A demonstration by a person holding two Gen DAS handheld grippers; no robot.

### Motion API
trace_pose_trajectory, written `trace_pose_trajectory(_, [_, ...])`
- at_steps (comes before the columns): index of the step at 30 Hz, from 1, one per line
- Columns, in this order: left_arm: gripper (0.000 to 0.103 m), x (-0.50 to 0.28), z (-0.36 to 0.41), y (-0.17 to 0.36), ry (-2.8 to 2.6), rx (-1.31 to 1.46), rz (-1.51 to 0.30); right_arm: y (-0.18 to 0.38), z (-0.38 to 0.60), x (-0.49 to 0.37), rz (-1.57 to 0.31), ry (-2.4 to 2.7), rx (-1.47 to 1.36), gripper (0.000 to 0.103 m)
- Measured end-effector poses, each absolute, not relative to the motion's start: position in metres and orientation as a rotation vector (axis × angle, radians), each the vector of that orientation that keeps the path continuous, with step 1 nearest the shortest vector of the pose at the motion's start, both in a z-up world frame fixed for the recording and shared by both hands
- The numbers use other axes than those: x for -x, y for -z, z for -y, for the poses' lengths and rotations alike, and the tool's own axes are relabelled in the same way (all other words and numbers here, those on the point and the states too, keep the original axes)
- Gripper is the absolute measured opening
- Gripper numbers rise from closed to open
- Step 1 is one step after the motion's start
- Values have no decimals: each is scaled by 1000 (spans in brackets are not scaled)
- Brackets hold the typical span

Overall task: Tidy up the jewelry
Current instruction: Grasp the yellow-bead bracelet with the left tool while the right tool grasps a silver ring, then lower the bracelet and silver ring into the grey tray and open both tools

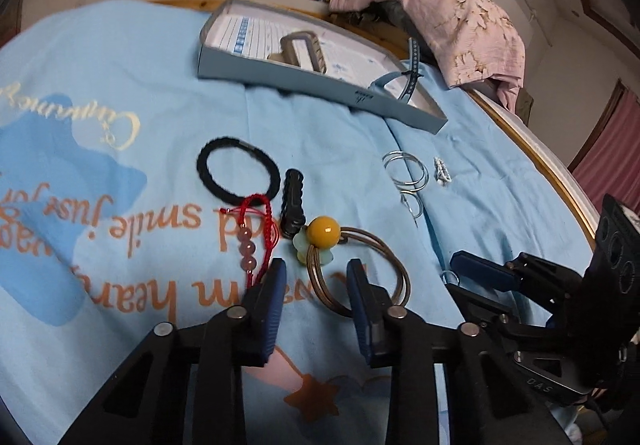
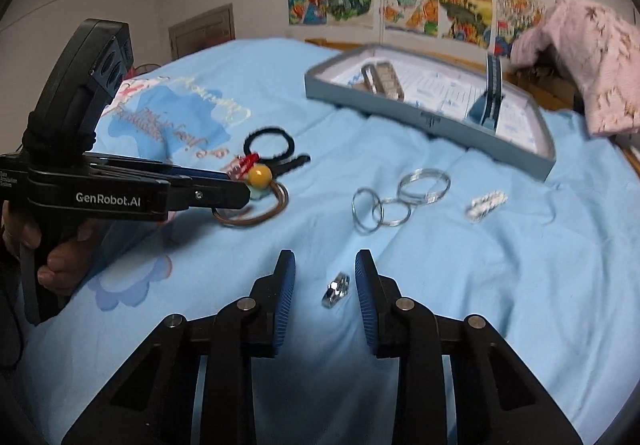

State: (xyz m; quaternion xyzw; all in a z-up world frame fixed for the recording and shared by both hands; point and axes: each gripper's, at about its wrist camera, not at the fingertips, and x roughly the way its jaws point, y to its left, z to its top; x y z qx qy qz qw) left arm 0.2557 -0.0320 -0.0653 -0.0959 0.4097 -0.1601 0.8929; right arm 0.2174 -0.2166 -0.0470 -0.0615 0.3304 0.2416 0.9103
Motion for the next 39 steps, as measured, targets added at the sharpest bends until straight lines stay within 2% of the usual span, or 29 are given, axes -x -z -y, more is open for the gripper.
trace_pose_trajectory(4, [13,-257,34,66,344,199,-873,53,219,-221,-717,-494,102,27])
trace_pose_trajectory(5, [7,-258,35,67,345,196,-879,55,219,-222,-726,-492,99,25])
trace_pose_trajectory(6, [6,-258,35,67,343,193,-886,57,219,-223,-739,-491,94,18])
trace_pose_trajectory(9, [5,-256,35,63,342,191,-876,57,221,-223,-748,-497,74,6])
trace_pose_trajectory(10, [5,-255,34,61,344,189,-871,56,222,-224,-747,-498,67,5])
trace_pose_trajectory(17, [5,-252,37,39,388,158,-823,44,231,-227,-724,-492,21,5])
trace_pose_trajectory(26, [4,-279,30,-13,399,168,-652,7,242,-261,-608,-445,-32,5])
trace_pose_trajectory(33, [5,-342,14,-27,329,169,-503,-15,224,-319,-503,-402,-20,5])
trace_pose_trajectory(39, [5,-408,5,-13,225,188,-535,-15,212,-389,-485,-314,-65,5])
